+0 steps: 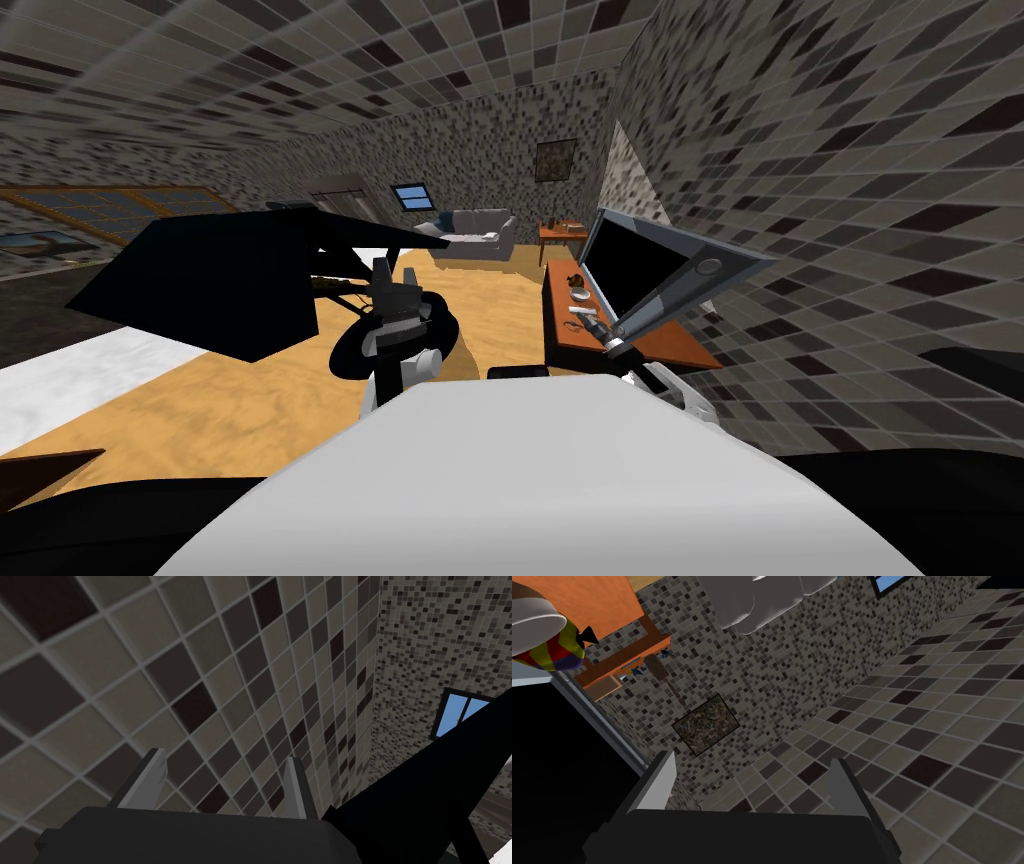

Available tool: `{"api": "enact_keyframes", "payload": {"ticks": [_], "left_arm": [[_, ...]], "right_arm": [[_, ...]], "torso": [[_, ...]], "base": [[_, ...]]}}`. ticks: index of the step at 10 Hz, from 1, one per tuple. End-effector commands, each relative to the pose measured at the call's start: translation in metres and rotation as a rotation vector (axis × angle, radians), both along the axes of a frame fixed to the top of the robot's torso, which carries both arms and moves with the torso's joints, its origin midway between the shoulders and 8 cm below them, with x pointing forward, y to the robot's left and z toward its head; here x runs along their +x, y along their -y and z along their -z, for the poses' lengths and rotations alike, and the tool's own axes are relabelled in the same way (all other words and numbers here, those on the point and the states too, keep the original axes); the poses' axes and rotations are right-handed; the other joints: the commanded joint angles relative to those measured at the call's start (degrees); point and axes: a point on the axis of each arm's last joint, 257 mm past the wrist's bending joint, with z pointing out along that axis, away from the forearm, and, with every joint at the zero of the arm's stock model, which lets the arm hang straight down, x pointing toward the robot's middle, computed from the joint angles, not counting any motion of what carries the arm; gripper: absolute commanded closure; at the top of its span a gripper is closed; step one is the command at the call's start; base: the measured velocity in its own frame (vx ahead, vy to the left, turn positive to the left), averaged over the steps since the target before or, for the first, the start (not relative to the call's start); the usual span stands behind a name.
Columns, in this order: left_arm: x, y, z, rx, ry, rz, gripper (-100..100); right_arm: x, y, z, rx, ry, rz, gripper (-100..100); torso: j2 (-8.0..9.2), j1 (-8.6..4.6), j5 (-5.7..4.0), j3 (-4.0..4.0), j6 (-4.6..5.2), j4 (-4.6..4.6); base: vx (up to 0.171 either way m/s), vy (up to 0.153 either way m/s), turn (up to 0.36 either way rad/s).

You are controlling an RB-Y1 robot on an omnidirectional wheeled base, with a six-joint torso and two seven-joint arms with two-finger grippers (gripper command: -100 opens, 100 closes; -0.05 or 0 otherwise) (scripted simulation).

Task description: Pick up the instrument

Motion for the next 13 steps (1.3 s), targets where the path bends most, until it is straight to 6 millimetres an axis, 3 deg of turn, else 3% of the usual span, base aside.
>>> {"api": "enact_keyframes", "payload": {"ticks": [1,4,5,6,7,10,11,13], "left_arm": [[0.000,0.000,0.000,0.000,0.000,0.000,0],[0.000,0.000,0.000,0.000,0.000,0.000,0],[0.000,0.000,0.000,0.000,0.000,0.000,0],[0.000,0.000,0.000,0.000,0.000,0.000,0],[0.000,0.000,0.000,0.000,0.000,0.000,0],[0.000,0.000,0.000,0.000,0.000,0.000,0],[0.000,0.000,0.000,0.000,0.000,0.000,0],[0.000,0.000,0.000,0.000,0.000,0.000,0]], "right_arm": [[-0.006,0.005,0.016,-0.046,-0.030,-0.002,-100],[-0.040,0.032,0.084,-0.283,-0.180,-0.047,-100],[-0.041,0.031,0.085,-0.301,-0.179,-0.055,-100],[-0.052,0.037,0.102,-0.381,-0.217,-0.085,-100],[-0.055,0.040,0.106,-0.384,-0.227,-0.080,-100],[-0.100,0.066,0.160,-0.601,-0.357,-0.169,-100],[-0.102,0.067,0.162,-0.616,-0.361,-0.176,-100],[-0.136,0.083,0.192,-0.748,-0.440,-0.250,-100]], "torso": [[0.00,0.00,0.00,0.00,0.00,0.00],[-0.07,-0.05,-0.01,-0.04,0.00,-0.01],[-0.23,-0.02,0.00,-0.13,0.00,-0.05],[-0.17,-0.05,0.00,-0.11,0.02,-0.05],[-0.12,-0.13,-0.02,-0.08,0.00,-0.03],[-0.19,-0.14,-0.03,-0.11,0.01,-0.04],[-0.30,-0.22,-0.04,-0.18,0.01,-0.07],[-0.10,-0.20,-0.04,-0.07,0.01,-0.03]], "base": [[0.061,0.036,0.052],[0.110,0.037,0.138],[0.122,0.029,0.049],[0.100,0.007,0.090],[0.078,-0.007,0.060],[0.140,-0.004,0.134],[0.125,-0.020,0.059],[0.114,-0.024,0.131]]}}
